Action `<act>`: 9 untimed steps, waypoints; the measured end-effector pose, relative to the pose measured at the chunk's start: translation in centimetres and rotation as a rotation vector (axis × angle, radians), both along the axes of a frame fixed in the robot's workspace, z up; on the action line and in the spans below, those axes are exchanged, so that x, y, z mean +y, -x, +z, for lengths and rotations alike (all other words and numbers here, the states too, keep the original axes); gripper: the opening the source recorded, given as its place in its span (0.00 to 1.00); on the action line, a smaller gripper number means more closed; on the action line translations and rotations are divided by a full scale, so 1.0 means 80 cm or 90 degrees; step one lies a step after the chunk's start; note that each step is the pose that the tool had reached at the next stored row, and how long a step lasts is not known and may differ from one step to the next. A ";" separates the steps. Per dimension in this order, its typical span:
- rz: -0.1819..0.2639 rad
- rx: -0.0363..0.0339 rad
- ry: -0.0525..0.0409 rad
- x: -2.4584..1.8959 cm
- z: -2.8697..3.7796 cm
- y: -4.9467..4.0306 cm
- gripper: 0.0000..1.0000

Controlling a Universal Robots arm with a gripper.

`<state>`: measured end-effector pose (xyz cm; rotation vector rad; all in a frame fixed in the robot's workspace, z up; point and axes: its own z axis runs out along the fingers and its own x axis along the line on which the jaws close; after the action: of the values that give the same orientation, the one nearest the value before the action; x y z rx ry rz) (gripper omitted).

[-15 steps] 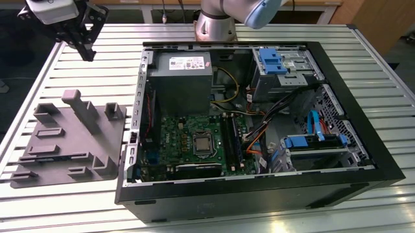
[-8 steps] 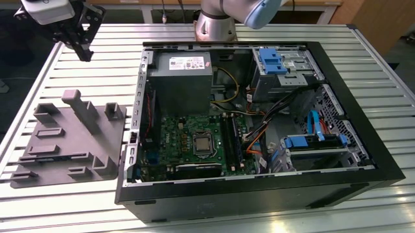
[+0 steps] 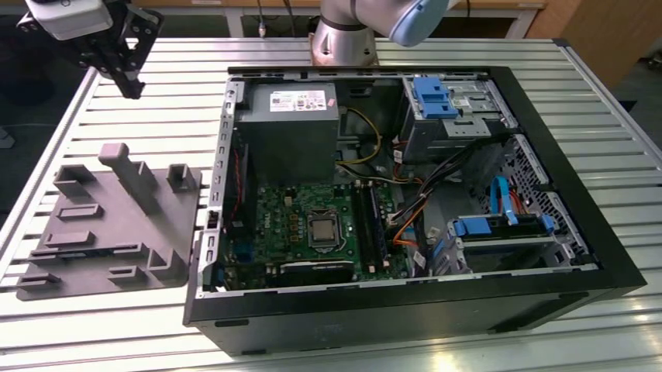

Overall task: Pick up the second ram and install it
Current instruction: 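Reach for the second ram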

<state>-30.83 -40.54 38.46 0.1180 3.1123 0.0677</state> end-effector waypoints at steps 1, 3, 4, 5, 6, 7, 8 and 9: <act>0.000 0.0000 0.0000 0.0000 -0.0001 0.001 0.11; 0.000 0.0000 0.0000 -0.0002 -0.0002 0.001 0.11; 0.000 0.0000 0.0001 -0.0002 -0.0002 0.002 0.11; 0.000 0.0000 0.0000 -0.0002 -0.0003 0.003 0.11; 0.000 -0.0001 0.0000 -0.0002 -0.0004 0.003 0.11; 0.000 0.0000 0.0000 -0.0003 -0.0004 0.003 0.11; 0.000 0.0000 0.0000 -0.0003 -0.0005 0.004 0.11; 0.000 0.0000 0.0000 -0.0003 -0.0006 0.004 0.11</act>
<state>-31.17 -40.56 38.42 0.1179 3.1123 0.0677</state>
